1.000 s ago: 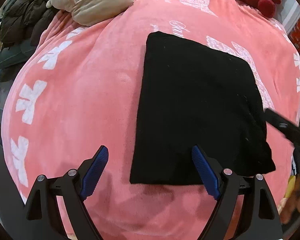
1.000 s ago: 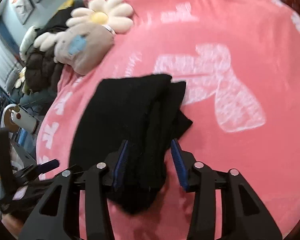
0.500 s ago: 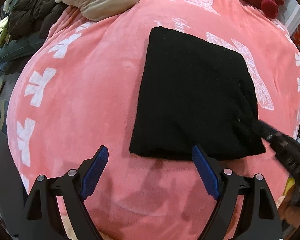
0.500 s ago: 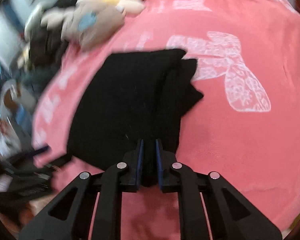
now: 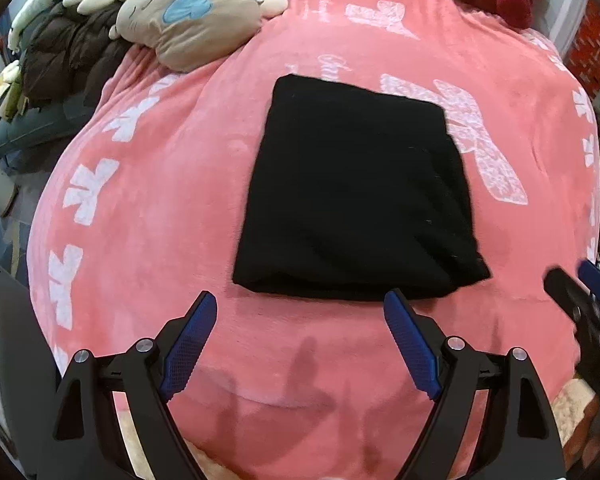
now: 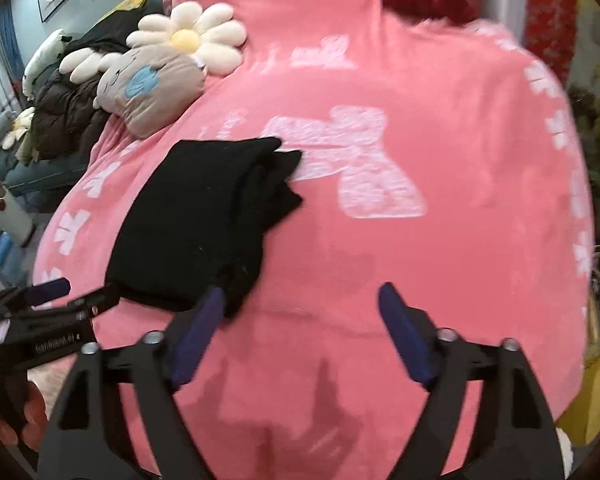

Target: Fold small clothes

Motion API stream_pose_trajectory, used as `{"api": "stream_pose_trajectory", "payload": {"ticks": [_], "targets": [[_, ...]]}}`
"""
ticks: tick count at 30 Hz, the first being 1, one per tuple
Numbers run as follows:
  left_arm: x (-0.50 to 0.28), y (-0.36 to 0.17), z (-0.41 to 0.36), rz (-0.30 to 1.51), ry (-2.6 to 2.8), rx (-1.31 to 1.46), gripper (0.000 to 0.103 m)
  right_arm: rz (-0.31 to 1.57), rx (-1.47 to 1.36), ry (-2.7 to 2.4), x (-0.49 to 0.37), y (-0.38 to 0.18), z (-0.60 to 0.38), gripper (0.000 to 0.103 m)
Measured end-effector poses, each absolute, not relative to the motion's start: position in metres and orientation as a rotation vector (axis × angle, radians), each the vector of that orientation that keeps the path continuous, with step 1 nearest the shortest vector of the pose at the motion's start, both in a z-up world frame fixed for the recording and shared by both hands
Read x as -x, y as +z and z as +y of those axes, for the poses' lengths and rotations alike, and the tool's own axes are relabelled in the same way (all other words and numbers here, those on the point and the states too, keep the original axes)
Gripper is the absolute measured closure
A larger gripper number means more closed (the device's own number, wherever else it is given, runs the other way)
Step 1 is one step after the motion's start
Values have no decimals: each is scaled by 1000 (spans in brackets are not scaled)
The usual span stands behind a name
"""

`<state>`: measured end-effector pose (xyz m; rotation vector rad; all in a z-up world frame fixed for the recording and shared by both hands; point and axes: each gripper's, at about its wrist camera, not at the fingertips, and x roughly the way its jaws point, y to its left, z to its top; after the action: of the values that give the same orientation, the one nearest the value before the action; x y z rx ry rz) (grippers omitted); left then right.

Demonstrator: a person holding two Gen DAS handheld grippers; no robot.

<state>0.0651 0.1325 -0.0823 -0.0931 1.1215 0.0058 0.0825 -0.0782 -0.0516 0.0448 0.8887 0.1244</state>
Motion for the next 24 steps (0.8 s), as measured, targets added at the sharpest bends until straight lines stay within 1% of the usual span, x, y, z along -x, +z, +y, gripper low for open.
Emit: {"api": "stream_pose_trajectory", "payload": {"ticks": [1, 2, 5, 11, 18, 24], "targets": [[-62, -81, 129, 1116, -8, 102, 20, 871, -29, 109, -72, -50, -80, 13], [-60, -81, 127, 1111, -15, 110, 20, 860, -12, 97, -64, -50, -82, 11], [-50, -86, 121, 1062, -27, 141, 20, 832, 10, 64, -39, -57, -90, 11], [-29, -110, 108, 1074, -4, 57, 20, 862, -48, 19, -9, -80, -108, 11], [-6, -121, 104, 1064, 20, -48, 20, 850, -16, 35, 3, -90, -102, 11], [-1, -125, 112, 1061, 33, -7, 20, 835, -6, 51, 13, -97, -100, 11]]}}
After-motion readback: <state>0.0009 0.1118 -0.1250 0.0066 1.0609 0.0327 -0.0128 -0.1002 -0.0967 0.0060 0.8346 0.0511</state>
